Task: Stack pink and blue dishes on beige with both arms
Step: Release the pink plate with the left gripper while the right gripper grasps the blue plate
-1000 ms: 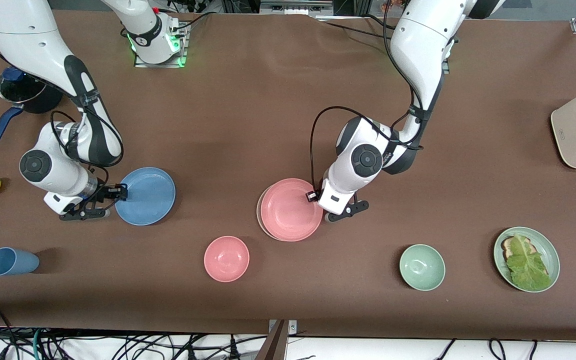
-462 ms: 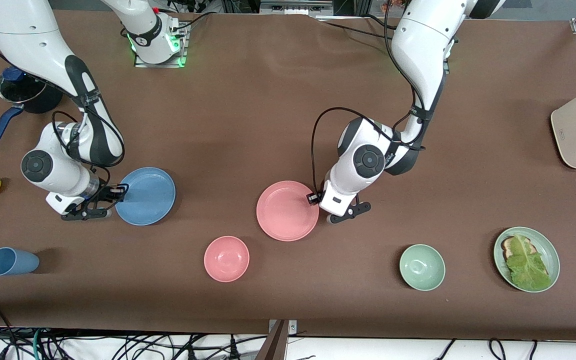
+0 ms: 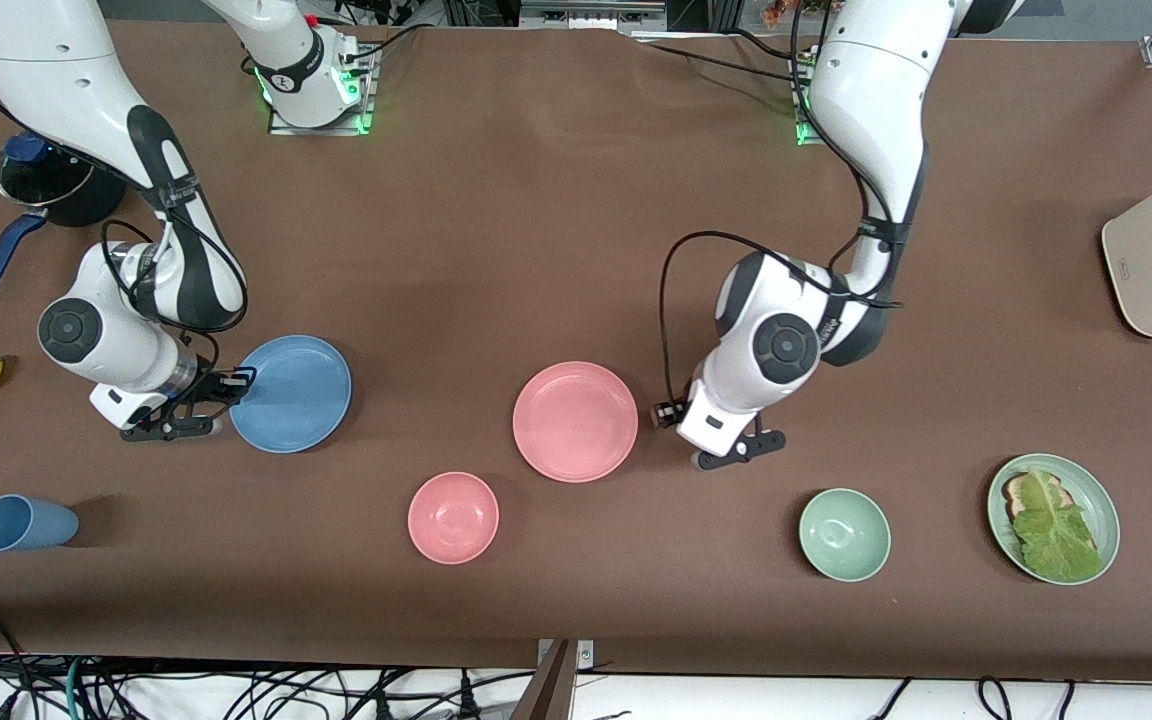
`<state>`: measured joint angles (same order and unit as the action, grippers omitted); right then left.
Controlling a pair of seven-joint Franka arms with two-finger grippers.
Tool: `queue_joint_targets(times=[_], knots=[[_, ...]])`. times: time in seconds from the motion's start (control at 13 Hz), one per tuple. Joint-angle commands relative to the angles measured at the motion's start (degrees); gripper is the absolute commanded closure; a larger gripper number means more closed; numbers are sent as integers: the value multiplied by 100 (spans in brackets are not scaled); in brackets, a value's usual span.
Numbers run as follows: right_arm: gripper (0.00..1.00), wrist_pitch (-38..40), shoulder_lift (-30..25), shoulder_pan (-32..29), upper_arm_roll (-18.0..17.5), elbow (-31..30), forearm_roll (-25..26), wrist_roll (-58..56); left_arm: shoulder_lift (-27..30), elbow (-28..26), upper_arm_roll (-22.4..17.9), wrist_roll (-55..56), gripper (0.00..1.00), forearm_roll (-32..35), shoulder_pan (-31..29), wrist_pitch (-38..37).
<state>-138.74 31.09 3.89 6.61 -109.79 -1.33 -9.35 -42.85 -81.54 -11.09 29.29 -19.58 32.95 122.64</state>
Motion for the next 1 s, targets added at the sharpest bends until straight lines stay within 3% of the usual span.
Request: queue_joint_targets(times=[0.0, 0.23, 0.54, 0.92], knots=[[100, 722, -182, -20, -142, 351, -270, -5, 250, 6, -331, -799, 29, 139, -25, -573], [100, 1961, -305, 59, -204, 1124, -342, 196, 355, -11, -718, -1626, 26, 130, -95, -961], [100, 3140, -358, 85, -459, 2056, -342, 610, 496, -29, -736, -2785, 22, 130, -727, -1225], [100, 3345, -349, 506, -1003, 2392, -333, 2232, 654, -46, -666, -3938, 20, 139, -1571, -1462]])
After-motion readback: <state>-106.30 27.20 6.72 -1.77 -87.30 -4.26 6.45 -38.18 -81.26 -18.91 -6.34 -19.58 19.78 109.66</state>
